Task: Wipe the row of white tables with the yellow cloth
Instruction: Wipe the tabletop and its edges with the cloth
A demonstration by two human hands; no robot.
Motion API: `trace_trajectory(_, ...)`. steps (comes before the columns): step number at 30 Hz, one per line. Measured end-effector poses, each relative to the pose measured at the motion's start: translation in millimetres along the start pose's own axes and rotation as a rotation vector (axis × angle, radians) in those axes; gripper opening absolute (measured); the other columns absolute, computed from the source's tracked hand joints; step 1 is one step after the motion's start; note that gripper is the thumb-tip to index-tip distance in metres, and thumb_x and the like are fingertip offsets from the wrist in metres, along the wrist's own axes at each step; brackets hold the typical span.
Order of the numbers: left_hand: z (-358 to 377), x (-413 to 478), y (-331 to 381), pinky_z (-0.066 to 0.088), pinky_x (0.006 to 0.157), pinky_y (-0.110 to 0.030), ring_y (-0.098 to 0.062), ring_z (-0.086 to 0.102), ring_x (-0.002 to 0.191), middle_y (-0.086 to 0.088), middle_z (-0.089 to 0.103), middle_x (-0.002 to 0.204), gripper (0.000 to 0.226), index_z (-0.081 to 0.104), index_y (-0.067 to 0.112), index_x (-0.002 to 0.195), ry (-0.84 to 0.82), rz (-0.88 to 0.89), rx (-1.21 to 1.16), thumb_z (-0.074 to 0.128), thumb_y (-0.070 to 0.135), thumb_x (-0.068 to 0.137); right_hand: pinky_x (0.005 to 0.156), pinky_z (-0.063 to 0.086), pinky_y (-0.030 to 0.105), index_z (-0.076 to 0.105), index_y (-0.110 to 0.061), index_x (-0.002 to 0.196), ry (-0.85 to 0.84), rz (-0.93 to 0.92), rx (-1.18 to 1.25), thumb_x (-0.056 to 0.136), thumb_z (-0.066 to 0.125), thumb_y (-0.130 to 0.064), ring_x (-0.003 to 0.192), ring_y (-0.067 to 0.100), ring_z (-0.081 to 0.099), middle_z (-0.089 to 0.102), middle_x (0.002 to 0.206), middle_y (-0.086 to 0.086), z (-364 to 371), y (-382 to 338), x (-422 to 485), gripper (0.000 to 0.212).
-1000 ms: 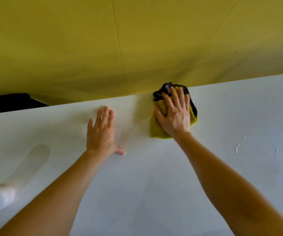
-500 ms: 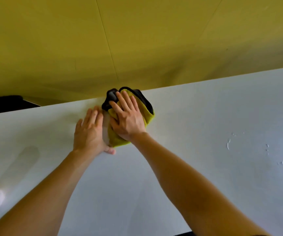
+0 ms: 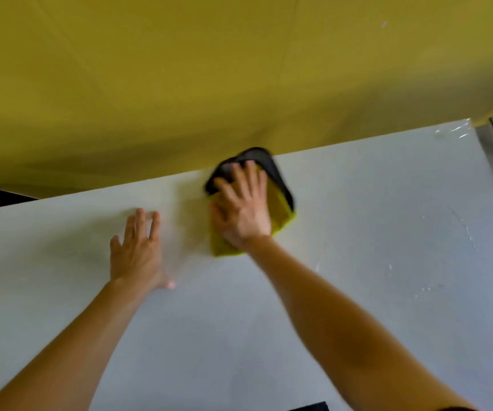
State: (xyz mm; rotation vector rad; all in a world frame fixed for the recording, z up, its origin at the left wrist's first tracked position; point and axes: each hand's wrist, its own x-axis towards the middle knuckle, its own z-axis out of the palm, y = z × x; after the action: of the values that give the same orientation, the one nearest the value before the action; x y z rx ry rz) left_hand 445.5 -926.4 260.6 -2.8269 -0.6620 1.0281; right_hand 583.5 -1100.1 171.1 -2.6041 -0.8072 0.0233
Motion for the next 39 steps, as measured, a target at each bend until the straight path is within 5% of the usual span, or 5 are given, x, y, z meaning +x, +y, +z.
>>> trace_trajectory(5, -18.3, -6.1, 97.5, 0.03, 0.128, -0.064, -0.036, -0.009, 0.168, -0.011, -0.024, 0.178, 0.171, -0.017, 0.026, 0.17, 0.023, 0.119, -0.046, 0.096, 0.077, 0.052, 0.133, 0.011, 0.063, 0.05, -0.026, 0.163, -0.091, -0.281, 0.008, 0.1, 0.059, -0.052, 0.167, 0.041, 0.016, 0.03, 0.177, 0.012, -19.0, 51.5, 1.0, 0.068)
trace_trajectory(12, -11.9, -3.5, 129.8, 0.026, 0.129, -0.068, -0.041, -0.013, 0.168, -0.012, -0.031, 0.177, 0.177, -0.031, 0.029, 0.165, 0.031, 0.115, -0.092, 0.097, 0.076, 0.051, 0.134, 0.015, 0.059, 0.049, -0.022, 0.161, 0.121, 0.361, -0.123, 0.1, 0.058, -0.052, 0.167, 0.035, 0.016, 0.028, 0.178, 0.01, -118.8, 265.4, -9.2, 0.068)
trace_trajectory(22, -9.9, -0.7, 129.0, 0.034, 0.125, -0.065, -0.042, -0.004, 0.168, -0.015, -0.013, 0.18, 0.172, -0.006, 0.024, 0.171, 0.065, 0.111, -0.001, 0.09, 0.088, 0.044, 0.133, 0.016, 0.06, 0.06, -0.019, 0.154, -0.117, -0.289, 0.077, 0.102, 0.064, -0.051, 0.165, 0.043, 0.022, 0.037, 0.173, 0.018, -32.9, 64.1, -15.8, 0.061)
trace_trajectory(31, -9.7, 1.3, 125.9, 0.027, 0.128, -0.07, -0.04, -0.015, 0.167, -0.014, -0.026, 0.179, 0.18, -0.029, 0.028, 0.167, 0.03, 0.135, -0.041, 0.094, 0.082, 0.048, 0.134, 0.016, 0.056, 0.057, -0.012, 0.144, 0.096, 0.305, -0.121, 0.095, 0.063, -0.053, 0.166, 0.039, 0.018, 0.029, 0.176, 0.018, -129.8, 267.3, -2.4, 0.064)
trace_trajectory(39, -12.0, 0.4, 127.2, 0.029, 0.126, -0.069, -0.037, -0.009, 0.169, -0.01, -0.02, 0.181, 0.179, -0.014, 0.029, 0.172, 0.035, 0.112, -0.061, 0.094, 0.084, 0.041, 0.133, 0.013, 0.063, 0.052, -0.024, 0.161, -0.168, -0.21, 0.025, 0.092, 0.065, -0.044, 0.167, 0.043, 0.013, 0.028, 0.177, 0.018, -48.9, 60.6, -65.9, 0.073)
